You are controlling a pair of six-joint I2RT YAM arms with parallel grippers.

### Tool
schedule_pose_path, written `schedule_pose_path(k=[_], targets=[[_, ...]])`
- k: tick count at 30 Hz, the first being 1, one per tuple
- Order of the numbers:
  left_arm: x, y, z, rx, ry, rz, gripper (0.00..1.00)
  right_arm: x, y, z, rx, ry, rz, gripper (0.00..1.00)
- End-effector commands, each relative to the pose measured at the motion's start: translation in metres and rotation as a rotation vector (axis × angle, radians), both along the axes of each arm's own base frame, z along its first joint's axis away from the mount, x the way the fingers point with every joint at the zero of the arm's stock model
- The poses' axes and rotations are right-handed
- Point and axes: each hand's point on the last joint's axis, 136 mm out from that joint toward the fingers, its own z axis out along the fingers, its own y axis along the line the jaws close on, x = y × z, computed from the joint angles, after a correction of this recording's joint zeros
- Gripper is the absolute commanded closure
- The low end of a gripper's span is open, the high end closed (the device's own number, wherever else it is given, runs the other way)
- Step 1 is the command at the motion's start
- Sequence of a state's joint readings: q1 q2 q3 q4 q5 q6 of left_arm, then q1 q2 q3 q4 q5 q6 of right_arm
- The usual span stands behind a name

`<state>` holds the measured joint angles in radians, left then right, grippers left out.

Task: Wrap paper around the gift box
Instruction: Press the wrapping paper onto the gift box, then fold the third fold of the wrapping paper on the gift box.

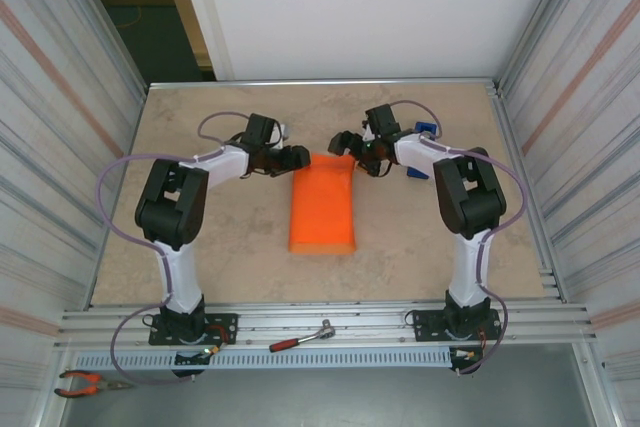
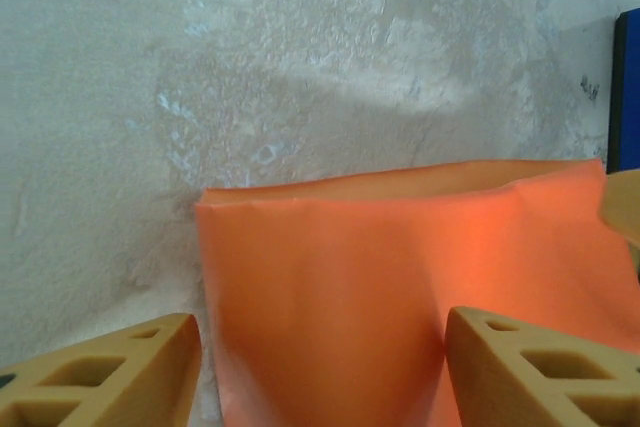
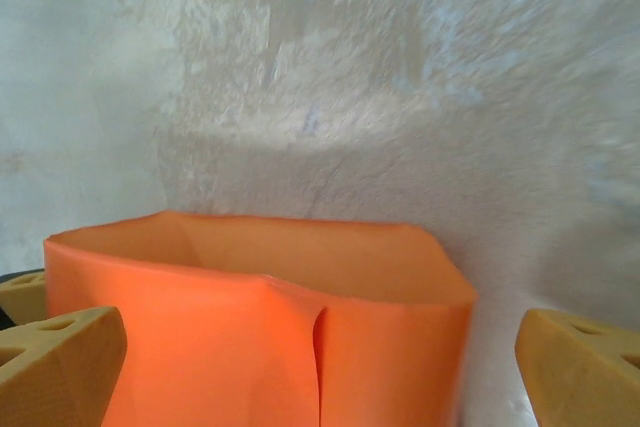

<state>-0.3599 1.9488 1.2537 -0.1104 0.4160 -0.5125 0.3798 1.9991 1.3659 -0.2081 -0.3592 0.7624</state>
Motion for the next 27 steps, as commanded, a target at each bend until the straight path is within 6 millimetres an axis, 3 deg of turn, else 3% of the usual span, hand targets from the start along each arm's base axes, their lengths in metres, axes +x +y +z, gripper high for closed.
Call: schedule_pose_path(k=[1, 4, 7, 12, 17, 22, 27], targets=[[0.014, 0.007, 0.062, -0.044, -0.131, 0.003, 0.3, -0.007, -0.032, 0.043, -0.105, -0.097, -0.055, 0.02], [0.004, 0.017, 0.083, -0.06, -0.165, 0.011, 0.29, -0.026, -0.039, 0.055, -0.101, -0.122, -0.05, 0.02], [-0.024, 0.025, 0.092, -0.066, -0.18, 0.015, 0.27, -0.058, -0.039, 0.057, -0.099, -0.13, -0.015, 0.02], [-0.094, 0.042, 0.077, -0.048, -0.154, 0.043, 0.25, -0.127, -0.032, 0.052, -0.147, -0.129, 0.062, 0.02], [-0.156, 0.035, 0.054, 0.023, -0.148, -0.025, 0.23, -0.182, -0.018, 0.045, -0.207, -0.136, 0.143, 0.02], [-0.18, 0.016, 0.042, 0.109, -0.189, -0.105, 0.23, -0.2, -0.014, 0.03, -0.242, -0.12, 0.15, 0.01], [-0.183, 0.012, 0.03, 0.169, -0.213, -0.135, 0.24, -0.205, -0.007, 0.008, -0.235, -0.077, 0.17, 0.04]])
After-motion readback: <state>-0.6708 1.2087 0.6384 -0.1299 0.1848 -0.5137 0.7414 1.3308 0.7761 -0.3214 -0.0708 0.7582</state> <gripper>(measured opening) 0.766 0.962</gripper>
